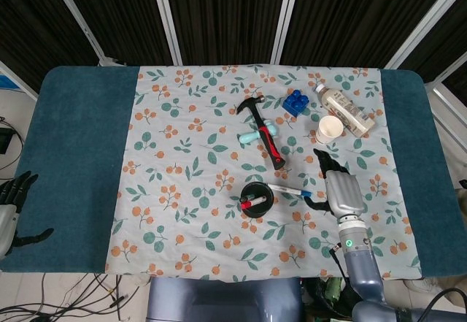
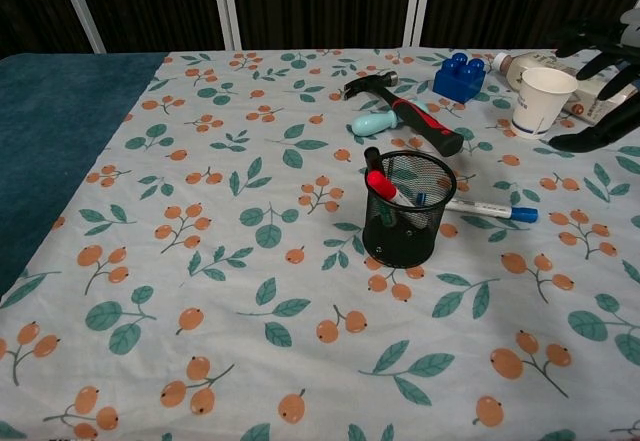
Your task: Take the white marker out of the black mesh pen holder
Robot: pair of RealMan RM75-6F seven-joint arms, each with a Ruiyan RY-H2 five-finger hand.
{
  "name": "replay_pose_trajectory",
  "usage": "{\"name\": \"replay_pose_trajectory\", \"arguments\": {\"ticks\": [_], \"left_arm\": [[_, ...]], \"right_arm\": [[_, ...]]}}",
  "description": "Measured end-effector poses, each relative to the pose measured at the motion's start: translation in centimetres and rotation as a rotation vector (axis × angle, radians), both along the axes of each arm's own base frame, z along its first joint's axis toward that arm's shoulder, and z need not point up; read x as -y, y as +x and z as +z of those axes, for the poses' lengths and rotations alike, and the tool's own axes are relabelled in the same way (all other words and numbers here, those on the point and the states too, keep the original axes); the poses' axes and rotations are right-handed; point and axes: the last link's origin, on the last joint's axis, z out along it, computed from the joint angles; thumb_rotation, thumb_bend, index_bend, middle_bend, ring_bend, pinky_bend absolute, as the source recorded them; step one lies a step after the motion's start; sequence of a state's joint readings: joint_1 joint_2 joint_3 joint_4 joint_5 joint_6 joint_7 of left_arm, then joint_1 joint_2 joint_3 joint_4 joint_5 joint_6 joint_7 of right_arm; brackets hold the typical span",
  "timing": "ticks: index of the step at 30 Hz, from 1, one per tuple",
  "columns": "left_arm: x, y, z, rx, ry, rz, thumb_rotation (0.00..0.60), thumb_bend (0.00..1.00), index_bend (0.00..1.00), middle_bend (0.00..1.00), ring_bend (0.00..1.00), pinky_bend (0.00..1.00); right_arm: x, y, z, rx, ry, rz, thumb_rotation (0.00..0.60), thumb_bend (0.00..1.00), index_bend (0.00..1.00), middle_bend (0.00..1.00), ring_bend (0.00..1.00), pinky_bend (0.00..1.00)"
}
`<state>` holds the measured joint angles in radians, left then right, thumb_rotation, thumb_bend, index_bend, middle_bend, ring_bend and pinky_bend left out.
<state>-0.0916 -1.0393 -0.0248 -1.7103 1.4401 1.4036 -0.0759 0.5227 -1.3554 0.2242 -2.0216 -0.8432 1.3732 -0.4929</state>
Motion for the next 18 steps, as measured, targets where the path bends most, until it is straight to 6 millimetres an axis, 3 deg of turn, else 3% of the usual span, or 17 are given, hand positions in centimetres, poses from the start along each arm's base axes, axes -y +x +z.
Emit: {"name": "replay_pose_trajectory", "arguments": {"ticks": [8,18], "left_arm": [[0.1,0.0,0.1,-0.002,0.003,-0.003,0.600,0.00,0.00,0.00,0.00,0.00],[0.2,0.0,0.0,-0.019,0.001,-0.016,0.600,0.00,0.00,0.00,0.00,0.00]], "right_arm": [[-2.0,-1.9,1.9,-0.084,-0.052,0.080,0.600,0.26,0.00,0.00,0.00,0.23],[-8.8,-9.1,6.4,-0.237,-0.111,0.156,0.600,0.17,0.00,0.00,0.00,0.21]]}}
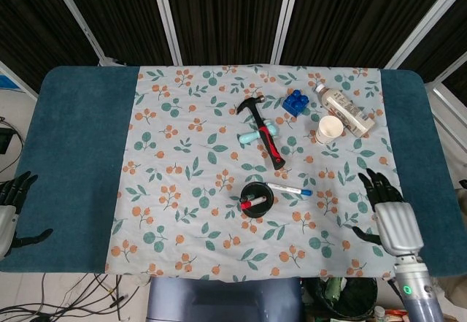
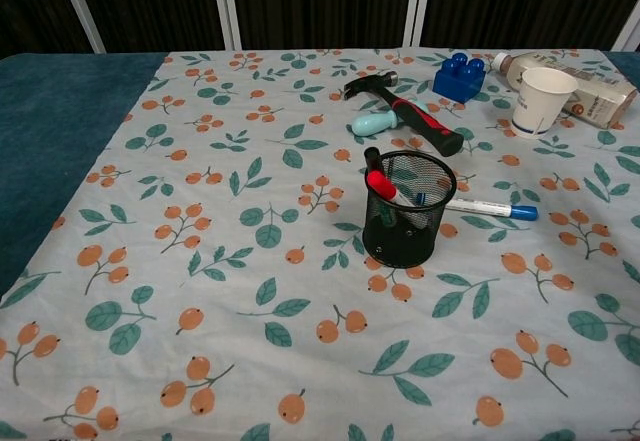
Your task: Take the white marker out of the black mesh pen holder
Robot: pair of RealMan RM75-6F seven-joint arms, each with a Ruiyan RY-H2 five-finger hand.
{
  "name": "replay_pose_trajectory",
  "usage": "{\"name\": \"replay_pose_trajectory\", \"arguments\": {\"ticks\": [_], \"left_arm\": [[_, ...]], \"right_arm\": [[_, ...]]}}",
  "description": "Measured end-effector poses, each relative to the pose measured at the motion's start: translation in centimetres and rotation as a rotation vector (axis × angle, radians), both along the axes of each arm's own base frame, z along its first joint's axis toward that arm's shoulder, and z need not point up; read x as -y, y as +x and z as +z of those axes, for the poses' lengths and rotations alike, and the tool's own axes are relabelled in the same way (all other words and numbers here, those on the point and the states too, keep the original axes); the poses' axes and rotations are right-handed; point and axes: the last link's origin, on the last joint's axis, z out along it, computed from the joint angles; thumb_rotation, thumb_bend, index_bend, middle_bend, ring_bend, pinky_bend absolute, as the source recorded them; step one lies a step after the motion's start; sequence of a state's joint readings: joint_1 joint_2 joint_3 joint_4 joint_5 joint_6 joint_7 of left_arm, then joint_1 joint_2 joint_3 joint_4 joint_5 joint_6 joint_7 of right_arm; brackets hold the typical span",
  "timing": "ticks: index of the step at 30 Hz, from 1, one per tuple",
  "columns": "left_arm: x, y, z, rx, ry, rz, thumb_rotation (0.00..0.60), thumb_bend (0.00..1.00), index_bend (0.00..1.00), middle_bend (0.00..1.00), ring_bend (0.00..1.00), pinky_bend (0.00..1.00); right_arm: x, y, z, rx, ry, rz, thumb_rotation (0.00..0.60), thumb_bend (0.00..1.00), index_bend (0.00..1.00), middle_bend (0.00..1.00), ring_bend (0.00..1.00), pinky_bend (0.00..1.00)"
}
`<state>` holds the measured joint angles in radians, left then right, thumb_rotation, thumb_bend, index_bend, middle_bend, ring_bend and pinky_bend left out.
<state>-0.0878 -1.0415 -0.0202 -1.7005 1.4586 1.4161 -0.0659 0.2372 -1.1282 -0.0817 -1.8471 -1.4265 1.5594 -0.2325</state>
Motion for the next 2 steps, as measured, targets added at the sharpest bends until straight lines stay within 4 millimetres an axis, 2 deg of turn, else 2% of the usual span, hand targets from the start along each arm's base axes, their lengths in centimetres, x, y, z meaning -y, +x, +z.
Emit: {"name": "replay_pose_trajectory", "arguments": {"ticks": [2], "left_arm": [[0.02,-0.01,-0.05,-0.009,-0.002,-0.001,0.600,0.00,0.00,0.00,0.00,0.00]], "right_arm": [[-0.87,-0.97,0.77,-0.027,-0.013,0.005,0.600,0.17,0.00,0.00,0.00,0.21]]}}
